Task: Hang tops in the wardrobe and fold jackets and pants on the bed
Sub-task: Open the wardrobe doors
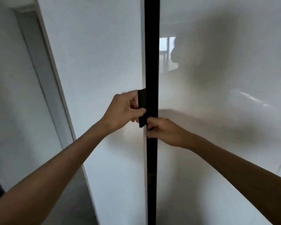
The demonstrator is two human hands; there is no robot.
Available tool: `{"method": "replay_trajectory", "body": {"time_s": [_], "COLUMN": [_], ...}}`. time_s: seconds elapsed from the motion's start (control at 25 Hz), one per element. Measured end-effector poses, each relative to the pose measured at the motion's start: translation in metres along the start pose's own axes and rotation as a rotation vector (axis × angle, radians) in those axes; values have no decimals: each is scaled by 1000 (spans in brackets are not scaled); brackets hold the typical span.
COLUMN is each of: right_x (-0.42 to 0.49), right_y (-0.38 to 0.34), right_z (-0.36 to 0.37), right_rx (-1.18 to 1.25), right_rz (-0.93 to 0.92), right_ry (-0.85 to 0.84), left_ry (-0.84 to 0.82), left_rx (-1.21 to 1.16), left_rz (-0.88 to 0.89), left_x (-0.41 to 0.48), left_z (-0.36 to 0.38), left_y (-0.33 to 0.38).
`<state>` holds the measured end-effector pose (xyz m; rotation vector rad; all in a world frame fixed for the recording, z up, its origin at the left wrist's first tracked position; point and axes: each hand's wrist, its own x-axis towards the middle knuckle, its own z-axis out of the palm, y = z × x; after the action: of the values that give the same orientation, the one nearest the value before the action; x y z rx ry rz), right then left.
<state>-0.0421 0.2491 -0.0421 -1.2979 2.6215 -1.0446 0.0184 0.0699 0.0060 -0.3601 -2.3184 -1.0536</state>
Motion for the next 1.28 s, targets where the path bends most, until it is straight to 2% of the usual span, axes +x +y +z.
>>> {"method": "replay_trajectory", "body": {"time_s": [0.2, 0.4, 0.56, 0.68, 0.76, 0.84, 0.96, 1.16, 1.24, 1.28], "right_x": [-1, 14, 32, 48, 58, 67, 76, 86, 88, 88], "right_y": [-59, -130, -185, -214, -229, -240, -250, -265, -267, -264], "right_z": [35, 82, 127, 147, 157, 171, 194, 203, 196, 191], "right_rx": [-34, -135, -232, -393, -436, -494, -576, -651, -650, -646], "right_rz": [-364, -612, -725, -745, -734, -708, -629, -575, -568, -563], "right_ry": [-199, -283, -369, -457, -418, -394, -444, -432, -409, -399], "left_ry": [-25, 291, 451, 628, 668, 660, 635, 536, 593, 683], "left_rx": [-31, 57, 184, 515, 668, 680, 686, 665, 704, 739], "left_rz": [-91, -208, -273, -334, -413, -507, -609, -725, -687, -586], "left_x": [-86, -161, -209, -234, -243, -248, -252, -250, -249, -249], "left_z": [-76, -127, -183, -223, -251, -282, -318, -345, -335, -322], "left_y": [18, 27, 15, -2, -13, -25, -44, -57, -52, -47]}}
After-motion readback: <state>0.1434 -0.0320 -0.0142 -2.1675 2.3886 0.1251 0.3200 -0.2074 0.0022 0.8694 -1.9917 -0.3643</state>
